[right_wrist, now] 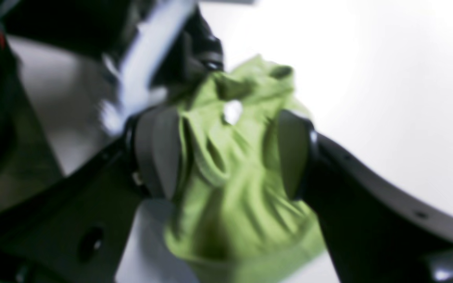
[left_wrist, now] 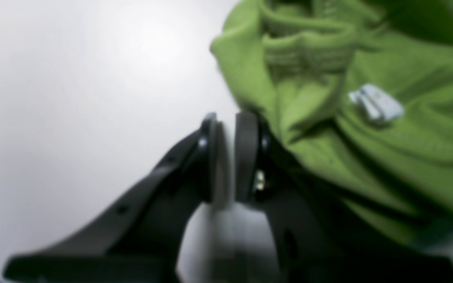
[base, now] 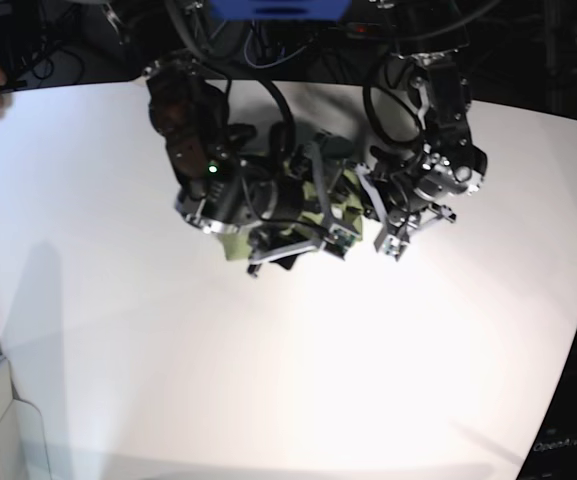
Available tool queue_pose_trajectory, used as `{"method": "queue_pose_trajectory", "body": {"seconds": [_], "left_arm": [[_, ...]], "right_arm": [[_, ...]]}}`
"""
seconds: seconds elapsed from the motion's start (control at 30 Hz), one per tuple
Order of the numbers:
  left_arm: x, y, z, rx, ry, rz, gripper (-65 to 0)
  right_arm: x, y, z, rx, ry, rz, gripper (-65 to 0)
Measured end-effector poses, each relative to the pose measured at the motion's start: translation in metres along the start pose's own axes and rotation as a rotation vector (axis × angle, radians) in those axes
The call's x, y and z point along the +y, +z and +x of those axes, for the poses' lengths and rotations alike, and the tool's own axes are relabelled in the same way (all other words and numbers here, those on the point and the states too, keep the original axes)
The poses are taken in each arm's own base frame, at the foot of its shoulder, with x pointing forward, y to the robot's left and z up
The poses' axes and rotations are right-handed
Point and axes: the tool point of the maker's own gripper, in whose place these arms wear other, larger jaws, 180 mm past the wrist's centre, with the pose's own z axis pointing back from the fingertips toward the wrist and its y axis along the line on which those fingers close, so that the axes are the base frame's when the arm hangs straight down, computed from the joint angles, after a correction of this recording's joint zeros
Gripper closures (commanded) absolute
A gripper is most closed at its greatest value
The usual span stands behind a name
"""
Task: Fold the T-shirt properly
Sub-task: 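Press the folded bundle with both grippers and release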
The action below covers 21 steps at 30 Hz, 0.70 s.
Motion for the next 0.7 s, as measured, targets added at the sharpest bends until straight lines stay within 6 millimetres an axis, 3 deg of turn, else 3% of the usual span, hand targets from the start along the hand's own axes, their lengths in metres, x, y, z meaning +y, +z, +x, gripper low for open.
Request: {"method": "queue_pose_trajectory", "body": {"seconds": [0.17, 0.33, 0.43, 0.6, 0.7], "left_arm": [[0.018, 0.009, -0.012, -0.001, 0.018, 0.028, -7.8], [0.017, 0.010, -0.013, -0.010, 0.035, 0.010, -7.8], [0.014, 0.011, -0.017, -0.015, 0.042, 0.004, -7.8], [0.015, 0.031, -0.035, 0.036, 0.006, 0.053, -7.8], [0.016, 0.042, -0.042, 0.055, -0.009, 0.077, -7.8]], "right_arm": [[-0.005, 0.002, -0.016, 0.031, 0.008, -0.012, -37.3], [-0.003, 0.002, -0.013, 0.014, 0.008, -0.009, -37.3], [-0.014, 0.005, -0.019, 0.016, -0.021, -0.033, -37.3], [-0.032, 0.013, -0.030, 0.041, -0.045, -0.082, -37.3], [-0.031, 0.020, -0.019, 0.006, -0.032, -0.097, -37.3]]}}
